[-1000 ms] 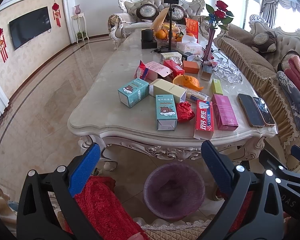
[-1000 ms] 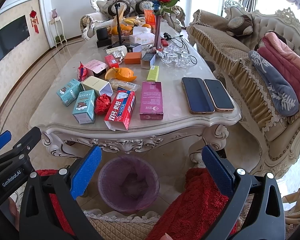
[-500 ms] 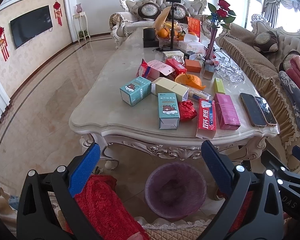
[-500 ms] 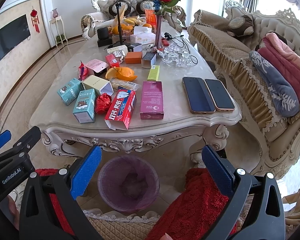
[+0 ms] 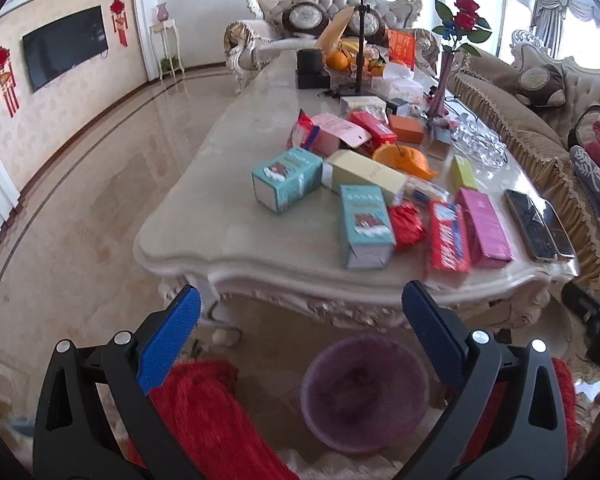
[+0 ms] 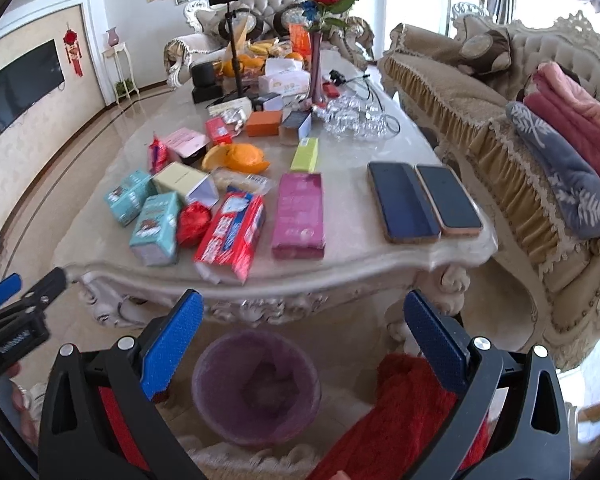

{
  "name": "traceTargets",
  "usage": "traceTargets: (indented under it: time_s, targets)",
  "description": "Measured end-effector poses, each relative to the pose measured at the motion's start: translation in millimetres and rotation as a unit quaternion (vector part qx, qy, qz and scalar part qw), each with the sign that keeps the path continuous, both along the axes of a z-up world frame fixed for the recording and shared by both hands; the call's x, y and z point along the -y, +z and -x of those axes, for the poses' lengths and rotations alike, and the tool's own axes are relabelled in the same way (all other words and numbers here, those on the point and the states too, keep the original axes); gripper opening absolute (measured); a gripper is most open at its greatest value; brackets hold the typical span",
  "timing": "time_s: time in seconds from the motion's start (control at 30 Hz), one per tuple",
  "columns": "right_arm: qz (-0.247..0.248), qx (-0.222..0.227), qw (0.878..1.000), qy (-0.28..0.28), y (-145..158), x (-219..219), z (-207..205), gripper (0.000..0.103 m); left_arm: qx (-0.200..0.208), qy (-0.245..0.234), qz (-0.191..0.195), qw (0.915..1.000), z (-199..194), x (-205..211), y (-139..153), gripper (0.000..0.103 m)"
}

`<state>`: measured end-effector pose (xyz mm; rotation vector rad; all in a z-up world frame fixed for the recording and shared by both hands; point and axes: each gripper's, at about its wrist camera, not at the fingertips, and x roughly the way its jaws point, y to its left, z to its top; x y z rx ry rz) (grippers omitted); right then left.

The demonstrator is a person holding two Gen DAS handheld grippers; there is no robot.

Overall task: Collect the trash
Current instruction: 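Grasp the teal bear-print box with the left tool while the right tool grasps the pink box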

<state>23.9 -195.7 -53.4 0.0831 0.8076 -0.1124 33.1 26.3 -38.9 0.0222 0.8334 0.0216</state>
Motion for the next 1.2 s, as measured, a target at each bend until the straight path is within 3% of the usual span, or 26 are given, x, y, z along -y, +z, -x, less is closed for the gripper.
traceTargets:
  time_s: [0.27, 0.47, 0.7, 0.93, 1.2]
  targets:
    - [-0.003, 0.002, 1.0, -0.011, -29, 23, -78, 0.097, 0.038, -0.063, -0.006, 0.9973, -82, -20, -15, 0.098]
    - [-0.01, -0.034, 0.999, 0.02, -58, 17, -129, 0.097, 0.017, -0.093, -0.049, 0.9943, -139, -22, -46, 0.098]
    - [-0.009, -0.066, 0.998, 0.022, -79, 22, -152, 0.097, 0.002, -0.109, -0.041, 0.9931, -172, -28, -68, 0.098]
    - [0.008, -0.079, 0.997, 0.022, -93, 20, -157, 0.097, -0.01, -0.133, -0.063, 0.9891, -187, -15, -87, 0.098]
    - [0.004, -0.082, 0.996, 0.022, -107, 27, -158, 0.096, -0.028, -0.124, -0.024, 0.9916, -206, -34, -93, 0.097]
